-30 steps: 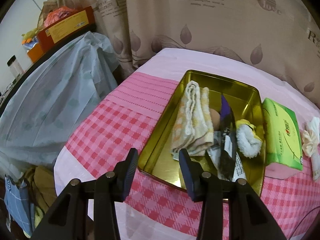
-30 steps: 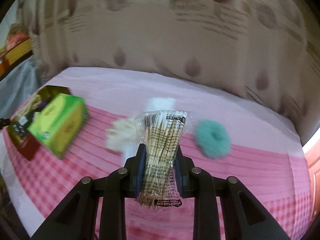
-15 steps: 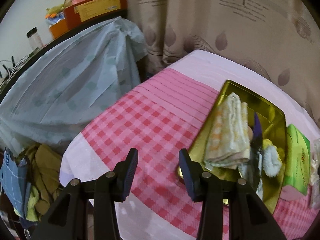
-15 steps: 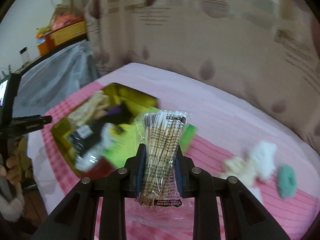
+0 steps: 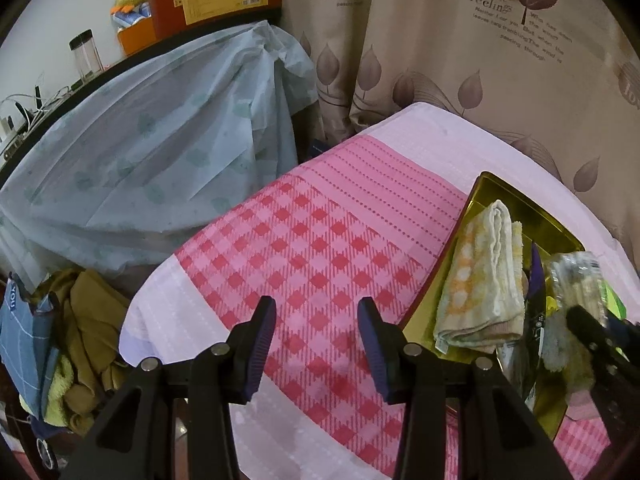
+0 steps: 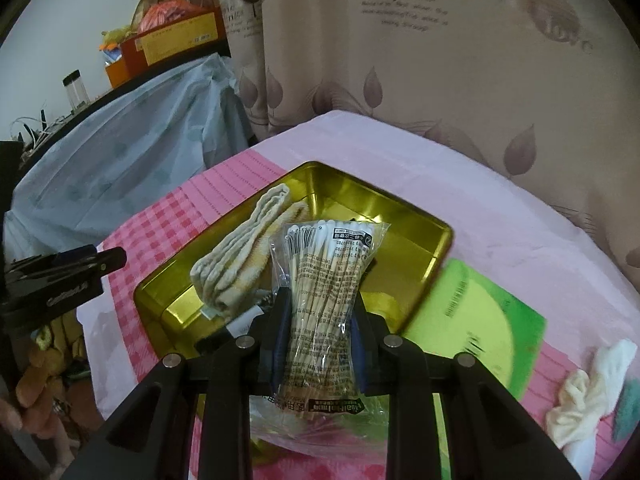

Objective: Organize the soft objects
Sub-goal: 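Carry the cotton-swab packet into the gold tin and open the right gripper, then grasp the teal fluffy scrunchie with the right gripper and lift it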

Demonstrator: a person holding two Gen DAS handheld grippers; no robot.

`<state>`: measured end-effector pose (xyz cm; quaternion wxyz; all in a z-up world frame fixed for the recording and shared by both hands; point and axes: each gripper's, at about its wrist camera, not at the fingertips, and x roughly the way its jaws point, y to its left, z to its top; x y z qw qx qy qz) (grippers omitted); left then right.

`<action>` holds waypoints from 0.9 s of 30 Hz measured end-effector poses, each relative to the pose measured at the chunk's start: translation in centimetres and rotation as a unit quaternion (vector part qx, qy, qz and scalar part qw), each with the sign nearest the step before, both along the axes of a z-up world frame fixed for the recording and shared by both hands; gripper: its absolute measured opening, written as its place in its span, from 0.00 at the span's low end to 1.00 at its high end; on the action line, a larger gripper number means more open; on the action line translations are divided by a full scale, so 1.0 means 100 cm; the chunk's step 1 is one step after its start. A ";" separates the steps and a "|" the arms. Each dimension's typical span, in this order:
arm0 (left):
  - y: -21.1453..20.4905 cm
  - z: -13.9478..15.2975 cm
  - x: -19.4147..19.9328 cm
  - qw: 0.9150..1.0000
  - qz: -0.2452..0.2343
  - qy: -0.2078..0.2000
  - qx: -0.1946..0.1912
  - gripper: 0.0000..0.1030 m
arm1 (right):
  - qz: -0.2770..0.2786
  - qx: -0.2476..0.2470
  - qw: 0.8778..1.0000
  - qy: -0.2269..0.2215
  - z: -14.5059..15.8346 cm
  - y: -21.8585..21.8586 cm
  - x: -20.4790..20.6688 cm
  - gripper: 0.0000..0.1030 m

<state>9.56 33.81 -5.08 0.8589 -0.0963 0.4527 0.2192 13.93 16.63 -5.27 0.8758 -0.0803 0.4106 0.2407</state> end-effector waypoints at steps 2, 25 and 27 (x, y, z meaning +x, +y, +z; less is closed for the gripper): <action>-0.001 0.000 0.000 1.000 -0.001 -0.001 0.004 0.42 | 0.000 -0.002 1.000 0.003 -0.005 0.004 0.005 0.24; -0.015 -0.004 0.003 1.000 -0.027 0.003 0.011 0.42 | -0.018 0.023 0.999 -0.025 0.021 -0.034 -0.024 0.59; -0.017 -0.004 0.003 0.999 -0.028 0.006 0.015 0.42 | -0.026 0.025 0.999 -0.025 0.023 -0.050 -0.031 0.59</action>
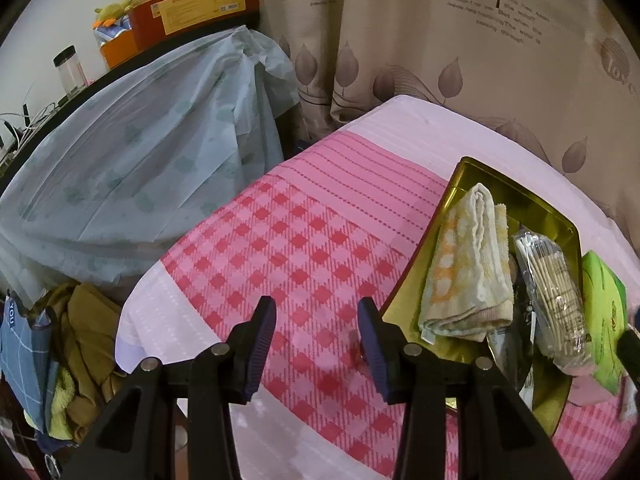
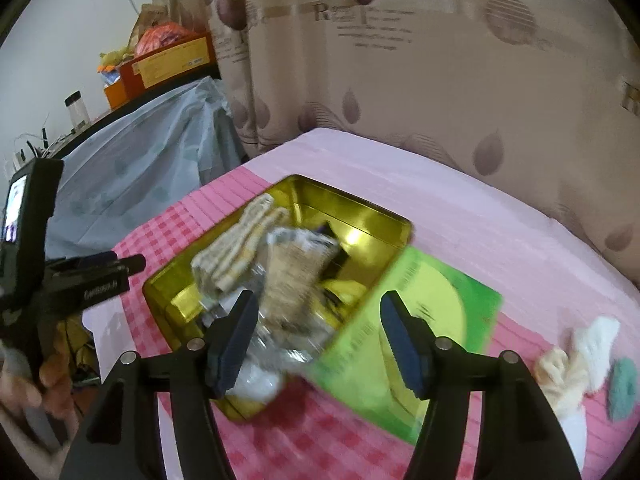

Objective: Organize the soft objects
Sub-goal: 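Grasp the teal fluffy scrunchie with the right gripper and lift it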

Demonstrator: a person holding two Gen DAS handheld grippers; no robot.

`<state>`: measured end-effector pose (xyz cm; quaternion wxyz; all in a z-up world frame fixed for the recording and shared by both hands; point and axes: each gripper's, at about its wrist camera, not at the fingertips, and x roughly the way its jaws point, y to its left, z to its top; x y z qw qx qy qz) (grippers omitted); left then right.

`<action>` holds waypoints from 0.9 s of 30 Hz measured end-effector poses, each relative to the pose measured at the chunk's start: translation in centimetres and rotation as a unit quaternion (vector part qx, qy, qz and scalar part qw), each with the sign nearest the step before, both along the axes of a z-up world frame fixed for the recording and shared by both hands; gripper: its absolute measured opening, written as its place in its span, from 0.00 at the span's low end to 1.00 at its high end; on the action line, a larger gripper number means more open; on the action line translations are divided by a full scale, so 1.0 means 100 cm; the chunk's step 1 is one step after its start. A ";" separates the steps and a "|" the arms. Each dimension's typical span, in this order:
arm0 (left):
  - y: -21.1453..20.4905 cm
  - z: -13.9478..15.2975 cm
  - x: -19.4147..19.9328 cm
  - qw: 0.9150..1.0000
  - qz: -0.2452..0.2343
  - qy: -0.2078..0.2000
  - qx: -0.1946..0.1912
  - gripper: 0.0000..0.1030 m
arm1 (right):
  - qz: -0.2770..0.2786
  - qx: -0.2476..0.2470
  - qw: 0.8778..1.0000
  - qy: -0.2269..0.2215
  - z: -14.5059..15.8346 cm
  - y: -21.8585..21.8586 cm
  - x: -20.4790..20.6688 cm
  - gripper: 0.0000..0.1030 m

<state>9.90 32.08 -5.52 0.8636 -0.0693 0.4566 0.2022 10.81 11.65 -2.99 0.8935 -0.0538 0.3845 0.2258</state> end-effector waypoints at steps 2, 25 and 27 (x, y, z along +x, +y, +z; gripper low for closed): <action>-0.003 0.000 0.000 1.000 -0.004 0.000 0.006 0.42 | -0.013 -0.002 1.000 -0.003 0.001 -0.020 -0.008 0.59; -0.050 0.002 -0.002 0.996 -0.070 -0.005 0.060 0.42 | -0.271 -0.053 0.961 0.020 -0.040 -0.312 -0.038 0.74; -0.060 0.003 -0.003 0.994 -0.084 -0.002 0.066 0.42 | -0.278 -0.061 0.958 0.026 -0.050 -0.323 -0.031 0.74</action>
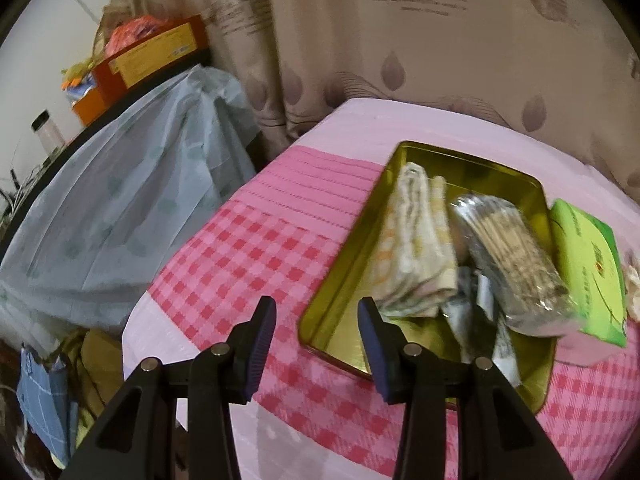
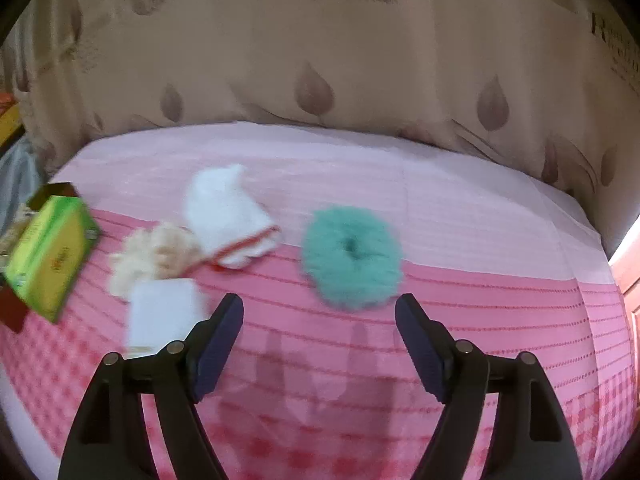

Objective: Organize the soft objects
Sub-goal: 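Grasp the teal fluffy scrunchie with the right gripper and lift it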

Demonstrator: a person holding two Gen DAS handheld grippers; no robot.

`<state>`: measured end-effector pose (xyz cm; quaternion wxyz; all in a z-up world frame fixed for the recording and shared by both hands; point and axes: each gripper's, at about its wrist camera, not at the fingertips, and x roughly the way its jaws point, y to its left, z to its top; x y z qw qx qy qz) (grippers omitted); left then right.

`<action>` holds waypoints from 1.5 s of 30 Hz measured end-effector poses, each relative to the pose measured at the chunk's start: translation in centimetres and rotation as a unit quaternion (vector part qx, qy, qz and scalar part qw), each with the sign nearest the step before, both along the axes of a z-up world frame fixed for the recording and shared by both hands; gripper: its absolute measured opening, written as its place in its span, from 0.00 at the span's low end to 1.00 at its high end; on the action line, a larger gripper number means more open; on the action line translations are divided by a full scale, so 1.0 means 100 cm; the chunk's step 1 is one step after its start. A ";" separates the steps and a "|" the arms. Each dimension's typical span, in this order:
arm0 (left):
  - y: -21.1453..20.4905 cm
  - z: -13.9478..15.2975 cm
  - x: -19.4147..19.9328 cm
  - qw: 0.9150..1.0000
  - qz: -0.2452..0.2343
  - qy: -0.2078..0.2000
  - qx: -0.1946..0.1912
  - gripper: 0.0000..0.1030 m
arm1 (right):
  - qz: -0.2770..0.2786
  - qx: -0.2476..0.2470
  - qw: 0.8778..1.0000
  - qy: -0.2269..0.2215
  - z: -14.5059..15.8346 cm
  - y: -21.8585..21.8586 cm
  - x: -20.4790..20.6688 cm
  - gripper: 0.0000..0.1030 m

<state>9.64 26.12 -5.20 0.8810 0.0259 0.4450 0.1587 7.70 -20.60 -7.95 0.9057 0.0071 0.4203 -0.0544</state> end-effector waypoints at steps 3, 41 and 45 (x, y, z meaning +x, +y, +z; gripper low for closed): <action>-0.019 0.003 -0.003 1.000 -0.027 0.003 0.010 0.42 | -0.005 0.000 1.000 0.010 -0.012 -0.015 0.012 0.74; -0.286 -0.002 -0.021 0.936 -0.323 0.080 -0.111 0.48 | -0.011 0.018 1.000 0.018 -0.034 -0.042 -0.012 0.31; -0.308 -0.007 -0.015 0.927 -0.333 0.102 -0.143 0.50 | -0.016 0.021 0.999 0.018 -0.033 -0.049 -0.037 0.31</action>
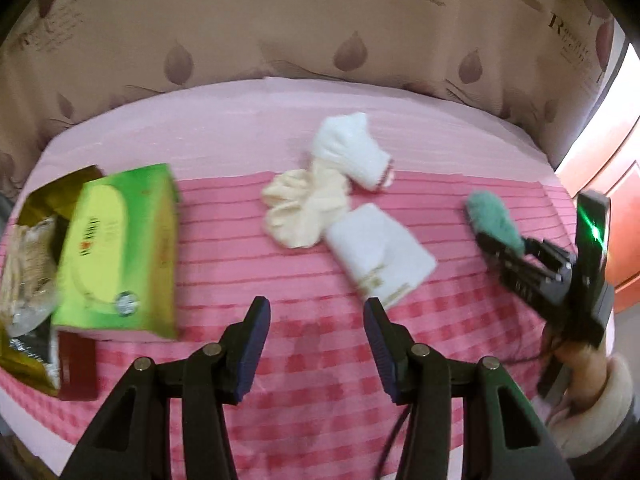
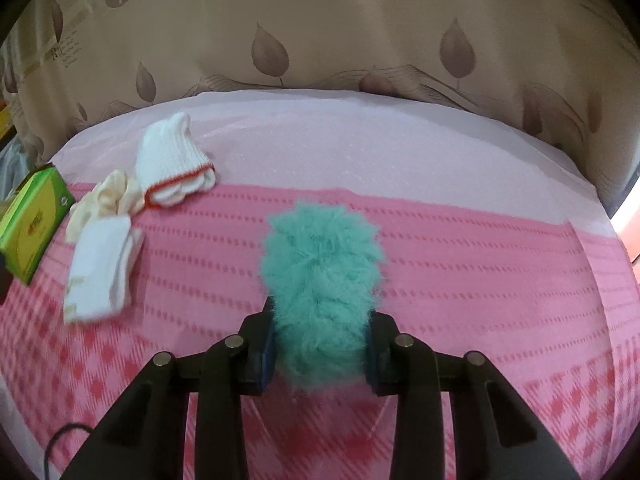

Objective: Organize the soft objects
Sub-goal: 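Grasp the teal fluffy scrunchie with the right gripper and lift it, then grasp the white sock with the left gripper while the right gripper holds the scrunchie, then carry the white sock over the gold tin with the left gripper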

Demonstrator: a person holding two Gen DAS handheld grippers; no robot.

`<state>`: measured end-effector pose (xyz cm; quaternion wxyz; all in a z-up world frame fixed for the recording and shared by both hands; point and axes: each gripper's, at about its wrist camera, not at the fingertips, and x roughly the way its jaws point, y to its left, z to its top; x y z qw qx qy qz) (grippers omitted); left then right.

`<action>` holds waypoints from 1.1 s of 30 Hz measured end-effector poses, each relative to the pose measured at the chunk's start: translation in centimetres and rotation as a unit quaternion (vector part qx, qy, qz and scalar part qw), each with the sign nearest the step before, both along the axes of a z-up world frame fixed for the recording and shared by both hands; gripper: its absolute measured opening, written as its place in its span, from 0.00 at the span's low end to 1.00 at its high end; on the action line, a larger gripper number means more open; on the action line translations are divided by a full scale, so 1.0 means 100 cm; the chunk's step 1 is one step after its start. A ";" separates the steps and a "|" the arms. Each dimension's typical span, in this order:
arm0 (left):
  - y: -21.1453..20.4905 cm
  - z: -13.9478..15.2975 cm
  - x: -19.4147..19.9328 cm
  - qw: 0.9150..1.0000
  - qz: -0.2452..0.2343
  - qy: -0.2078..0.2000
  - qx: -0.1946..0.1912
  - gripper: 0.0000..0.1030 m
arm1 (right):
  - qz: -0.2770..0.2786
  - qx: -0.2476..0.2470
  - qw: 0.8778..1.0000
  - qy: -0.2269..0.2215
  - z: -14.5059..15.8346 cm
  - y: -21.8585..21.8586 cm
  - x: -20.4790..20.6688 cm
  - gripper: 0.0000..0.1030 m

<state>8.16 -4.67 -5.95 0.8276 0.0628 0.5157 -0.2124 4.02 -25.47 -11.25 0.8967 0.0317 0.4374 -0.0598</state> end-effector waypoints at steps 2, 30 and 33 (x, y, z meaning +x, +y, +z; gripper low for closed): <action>-0.013 -0.005 0.004 1.000 -0.006 0.014 -0.004 0.52 | 0.000 0.006 1.000 -0.001 0.000 -0.003 -0.005 0.31; -0.065 -0.044 0.053 0.998 0.013 0.055 -0.026 0.32 | 0.005 0.028 1.000 -0.005 0.000 -0.009 -0.012 0.37; -0.065 -0.038 0.050 0.999 0.008 0.047 -0.018 0.27 | 0.005 0.028 1.000 -0.006 0.000 -0.009 -0.012 0.37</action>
